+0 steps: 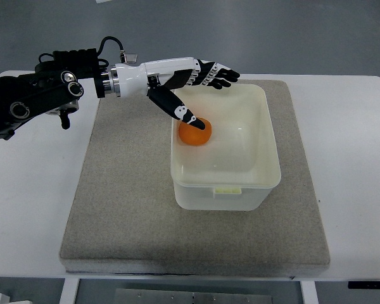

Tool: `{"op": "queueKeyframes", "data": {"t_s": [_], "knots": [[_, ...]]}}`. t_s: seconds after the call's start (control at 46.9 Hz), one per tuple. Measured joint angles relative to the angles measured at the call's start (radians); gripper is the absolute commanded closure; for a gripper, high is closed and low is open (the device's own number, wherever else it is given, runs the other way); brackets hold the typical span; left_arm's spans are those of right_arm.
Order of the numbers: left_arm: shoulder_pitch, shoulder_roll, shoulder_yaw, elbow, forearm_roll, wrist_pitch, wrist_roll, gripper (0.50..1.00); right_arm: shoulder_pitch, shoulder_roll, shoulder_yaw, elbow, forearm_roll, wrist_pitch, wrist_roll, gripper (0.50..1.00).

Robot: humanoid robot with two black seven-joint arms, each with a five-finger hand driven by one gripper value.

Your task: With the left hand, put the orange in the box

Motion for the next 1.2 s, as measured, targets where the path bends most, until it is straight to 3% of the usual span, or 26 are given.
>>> {"op": "queueKeyframes", "data": {"t_s": [0.32,0.576,0.939,1.195], "knots": [[0.011,0.004,-0.19,0.013,-0.071,0.013,0.001,0.553,0.0,0.0,0.0,0.0,0.0,0.0,0.0,0.556],[0.075,0.0,-0.329,0.094,-0.368,0.195,0.001,0.553,0.0,0.0,0.0,0.0,0.0,0.0,0.0,0.556],[0.063,-0.045,-0.347,0.264,-0.546,0.321,0.012,0.576,0.0,0.0,0.0,0.0,0.0,0.0,0.0,0.556],[0.05,-0.16,-0.347,0.485,-0.549,0.346,0.136,0.583,0.0,0.0,0.0,0.0,0.0,0.0,0.0,0.556]]}}
